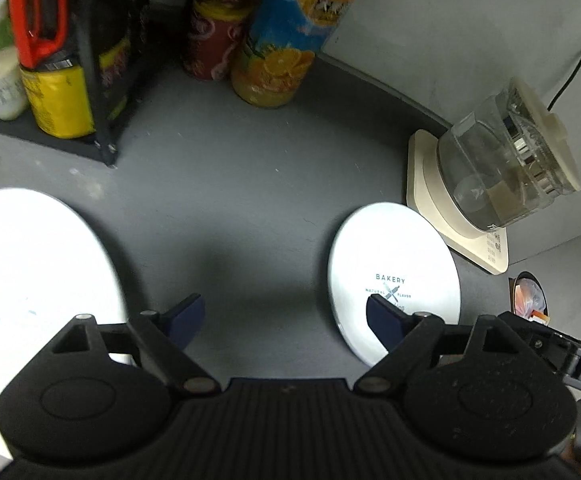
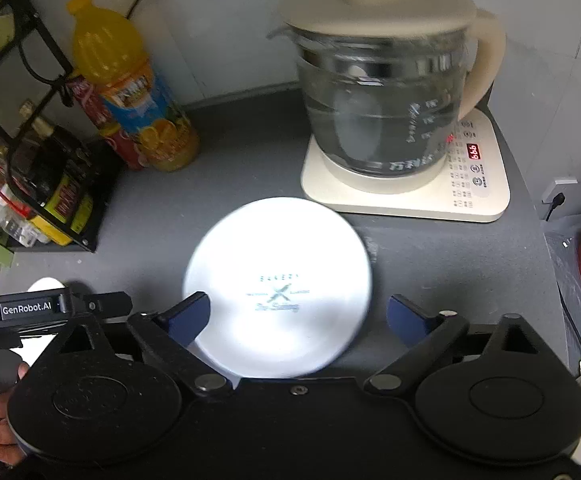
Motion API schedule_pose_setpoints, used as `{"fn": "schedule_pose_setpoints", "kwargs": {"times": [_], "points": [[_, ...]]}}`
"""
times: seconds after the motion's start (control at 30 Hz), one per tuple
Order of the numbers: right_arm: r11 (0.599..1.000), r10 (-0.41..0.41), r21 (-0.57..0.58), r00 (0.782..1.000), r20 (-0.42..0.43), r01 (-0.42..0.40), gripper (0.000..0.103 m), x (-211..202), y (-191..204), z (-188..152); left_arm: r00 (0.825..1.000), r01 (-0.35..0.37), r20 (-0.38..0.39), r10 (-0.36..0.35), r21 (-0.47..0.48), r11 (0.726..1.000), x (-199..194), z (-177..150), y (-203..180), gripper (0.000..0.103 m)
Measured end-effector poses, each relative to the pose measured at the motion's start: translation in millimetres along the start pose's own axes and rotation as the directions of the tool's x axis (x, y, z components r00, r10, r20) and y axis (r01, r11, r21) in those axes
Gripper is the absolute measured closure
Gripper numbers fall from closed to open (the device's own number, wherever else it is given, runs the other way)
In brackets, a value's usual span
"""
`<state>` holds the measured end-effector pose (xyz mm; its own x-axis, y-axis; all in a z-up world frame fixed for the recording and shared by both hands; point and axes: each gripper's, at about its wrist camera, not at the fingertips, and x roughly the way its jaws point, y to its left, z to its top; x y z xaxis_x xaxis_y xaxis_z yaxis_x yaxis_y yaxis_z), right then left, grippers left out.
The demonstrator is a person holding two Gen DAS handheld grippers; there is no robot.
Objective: Organize plates and bowls
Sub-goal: 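Move both tools to the rim of the white 'BAKERY' plate, then close both tools on the 'BAKERY' plate rim and lift it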
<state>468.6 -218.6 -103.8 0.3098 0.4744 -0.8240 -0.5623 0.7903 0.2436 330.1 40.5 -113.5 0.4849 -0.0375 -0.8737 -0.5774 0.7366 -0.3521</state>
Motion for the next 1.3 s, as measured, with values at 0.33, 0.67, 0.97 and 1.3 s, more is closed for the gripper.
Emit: {"fn": "schedule_pose_setpoints", "kwargs": {"times": [0.33, 0.67, 0.97, 1.3], "points": [[0.997, 0.068, 0.029, 0.991, -0.114, -0.065, 0.042, 39, -36, 7, 0.999, 0.030, -0.020, -0.032, -0.097, 0.995, 43, -13, -9, 0.035], [0.990, 0.130, 0.087, 0.971, -0.202, -0.115, 0.054, 74, -57, 8, 0.997, 0.021, -0.072, -0.032, -0.154, 0.988, 76, -14, -5, 0.059], [0.983, 0.177, 0.100, 0.951, -0.252, -0.157, 0.070, 94, -65, 5, 0.996, 0.027, -0.075, -0.040, -0.165, 0.986, 84, -11, -11, 0.072], [0.968, 0.235, 0.142, 0.944, -0.234, -0.206, 0.082, 96, -75, 5, 0.995, 0.049, -0.081, -0.062, -0.150, 0.987, 90, -9, -16, 0.080]]}}
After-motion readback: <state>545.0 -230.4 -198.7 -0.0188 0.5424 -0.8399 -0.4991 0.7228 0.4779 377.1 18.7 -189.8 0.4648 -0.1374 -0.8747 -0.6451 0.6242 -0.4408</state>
